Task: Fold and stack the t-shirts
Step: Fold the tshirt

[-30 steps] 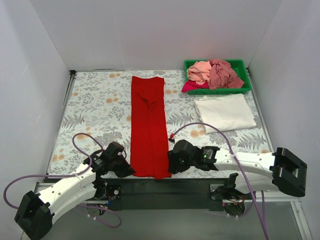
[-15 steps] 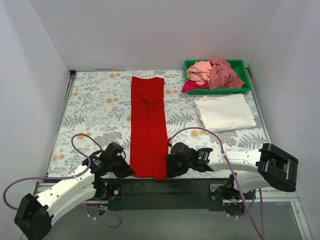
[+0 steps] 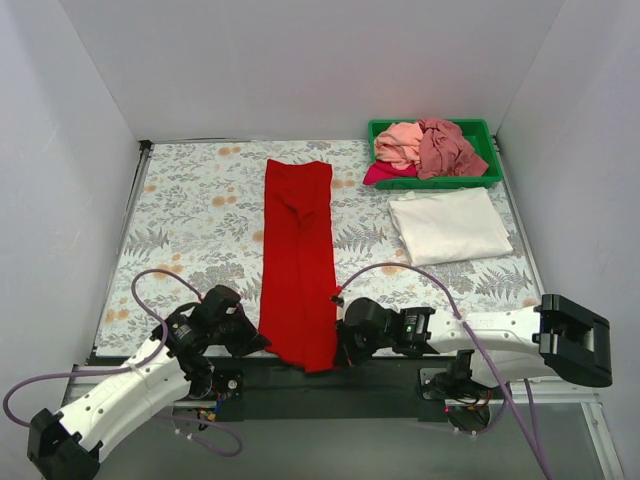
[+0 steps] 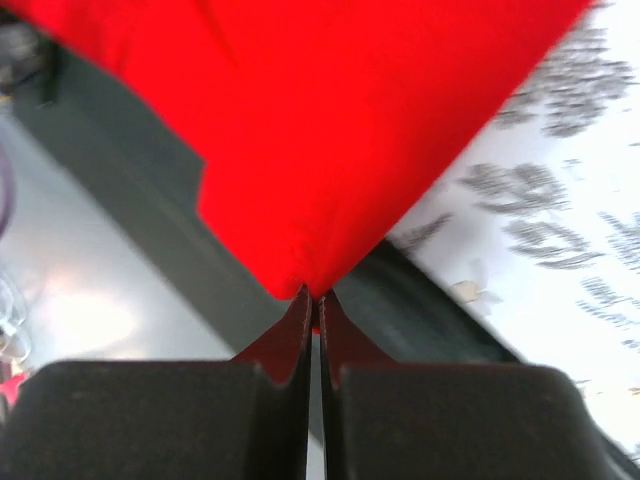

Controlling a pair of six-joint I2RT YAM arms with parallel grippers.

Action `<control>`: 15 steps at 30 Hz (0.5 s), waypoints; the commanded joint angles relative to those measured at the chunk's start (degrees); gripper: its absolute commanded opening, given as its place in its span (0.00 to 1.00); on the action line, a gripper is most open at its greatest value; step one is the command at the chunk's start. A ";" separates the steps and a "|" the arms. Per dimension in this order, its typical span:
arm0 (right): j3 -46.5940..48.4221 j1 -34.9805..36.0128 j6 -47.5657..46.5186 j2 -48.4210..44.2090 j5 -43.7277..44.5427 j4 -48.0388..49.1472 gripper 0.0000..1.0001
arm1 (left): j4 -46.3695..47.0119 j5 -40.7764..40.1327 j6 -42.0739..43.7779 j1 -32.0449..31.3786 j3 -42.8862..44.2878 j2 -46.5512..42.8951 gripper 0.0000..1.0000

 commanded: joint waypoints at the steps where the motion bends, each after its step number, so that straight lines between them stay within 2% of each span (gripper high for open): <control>1: 0.23 1.70 1.35 -3.74 1.25 -1.55 0.01 | -0.71 2.15 1.22 -0.39 4.08 -2.95 0.00; 6: 6.80 0.65 -2.25 -4.36 9.76 -4.97 0.01 | 1.58 -3.56 3.43 -0.39 9.00 2.92 0.00; 8: 8.40 -1.97 -4.27 -4.44 12.14 -6.38 0.01 | 3.25 -5.05 5.27 -0.39 11.19 7.40 0.00; 11: 11.12 -9.07 -9.71 -3.75 8.04 -5.69 0.01 | 6.32 -7.77 6.59 -0.39 15.14 12.59 0.00; 15: 16.39 -14.55 -16.40 -0.85 5.21 -5.16 0.01 | 6.95 -17.68 8.35 -0.30 21.47 17.87 0.00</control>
